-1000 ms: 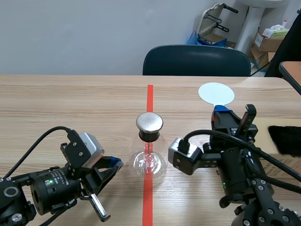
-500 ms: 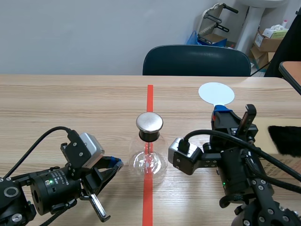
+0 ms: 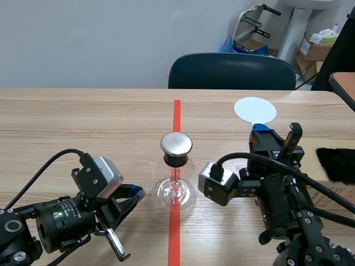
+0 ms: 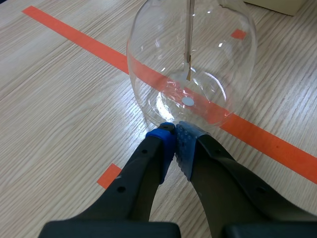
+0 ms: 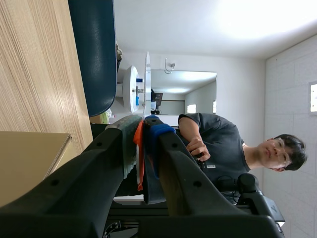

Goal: Do the electroscope experiment

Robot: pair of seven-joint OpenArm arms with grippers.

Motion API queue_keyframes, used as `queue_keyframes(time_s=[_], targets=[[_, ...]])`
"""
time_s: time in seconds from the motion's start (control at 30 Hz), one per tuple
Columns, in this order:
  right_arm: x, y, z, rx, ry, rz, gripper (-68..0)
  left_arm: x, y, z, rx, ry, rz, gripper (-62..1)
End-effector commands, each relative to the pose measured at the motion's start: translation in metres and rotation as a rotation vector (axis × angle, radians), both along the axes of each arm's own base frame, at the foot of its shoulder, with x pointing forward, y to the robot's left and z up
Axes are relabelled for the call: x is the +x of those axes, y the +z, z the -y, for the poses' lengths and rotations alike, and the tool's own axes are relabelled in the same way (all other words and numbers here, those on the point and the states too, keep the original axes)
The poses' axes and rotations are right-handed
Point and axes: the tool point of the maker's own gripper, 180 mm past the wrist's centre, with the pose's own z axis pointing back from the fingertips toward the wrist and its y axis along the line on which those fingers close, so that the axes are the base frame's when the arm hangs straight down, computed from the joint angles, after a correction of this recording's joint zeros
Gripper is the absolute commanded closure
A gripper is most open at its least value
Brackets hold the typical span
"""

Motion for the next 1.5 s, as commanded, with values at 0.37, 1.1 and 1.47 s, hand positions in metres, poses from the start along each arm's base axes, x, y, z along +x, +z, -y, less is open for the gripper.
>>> queue_keyframes(time_s=[0.37, 1.1, 1.47], targets=[[0.0043, 0.0115, 0.0026, -0.003, 0.000, 0.041, -1.0, -0.0005, 0.0079, 0.0071, -0.031, -0.008, 0.016, -2.7], [0.0042, 0.0114, 0.0025, -0.003, -0.001, 0.041, -1.0, -0.0034, 0.0060, 0.0071, -0.031, -0.008, 0.008, -2.7], [0.0028, 0.0119, -0.0071, -0.007, 0.056, 0.044, -1.0, -0.0036, 0.0059, 0.0071, -0.031, -0.008, 0.007, -2.7]])
